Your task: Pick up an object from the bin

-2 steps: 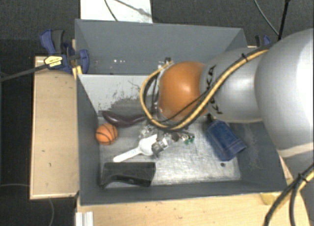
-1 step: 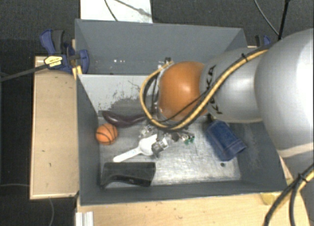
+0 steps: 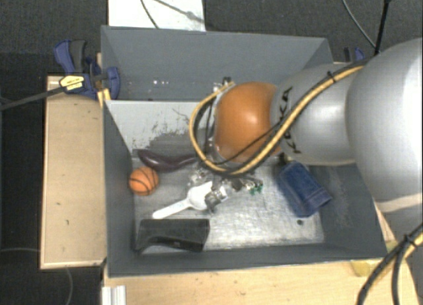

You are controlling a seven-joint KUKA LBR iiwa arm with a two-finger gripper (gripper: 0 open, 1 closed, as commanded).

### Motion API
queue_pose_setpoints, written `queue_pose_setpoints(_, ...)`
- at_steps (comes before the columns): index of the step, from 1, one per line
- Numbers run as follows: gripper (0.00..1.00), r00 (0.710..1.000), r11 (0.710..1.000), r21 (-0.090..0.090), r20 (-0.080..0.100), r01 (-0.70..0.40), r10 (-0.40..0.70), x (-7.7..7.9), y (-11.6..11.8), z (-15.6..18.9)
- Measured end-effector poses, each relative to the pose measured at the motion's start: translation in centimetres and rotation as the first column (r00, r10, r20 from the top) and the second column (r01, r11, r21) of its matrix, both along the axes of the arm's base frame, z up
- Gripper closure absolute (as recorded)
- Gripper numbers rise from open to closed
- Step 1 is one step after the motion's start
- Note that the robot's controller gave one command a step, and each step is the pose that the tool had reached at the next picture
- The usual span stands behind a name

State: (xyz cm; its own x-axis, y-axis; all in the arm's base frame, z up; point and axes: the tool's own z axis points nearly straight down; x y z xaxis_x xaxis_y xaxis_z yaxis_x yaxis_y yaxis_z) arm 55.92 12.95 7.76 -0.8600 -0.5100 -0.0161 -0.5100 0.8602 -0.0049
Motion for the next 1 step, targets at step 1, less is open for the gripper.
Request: queue_pose_setpoints(1, 1.0, 1.0, 1.0, -0.002, -0.004, 0.003, -0.003, -0.05, -0.1, 1.95)
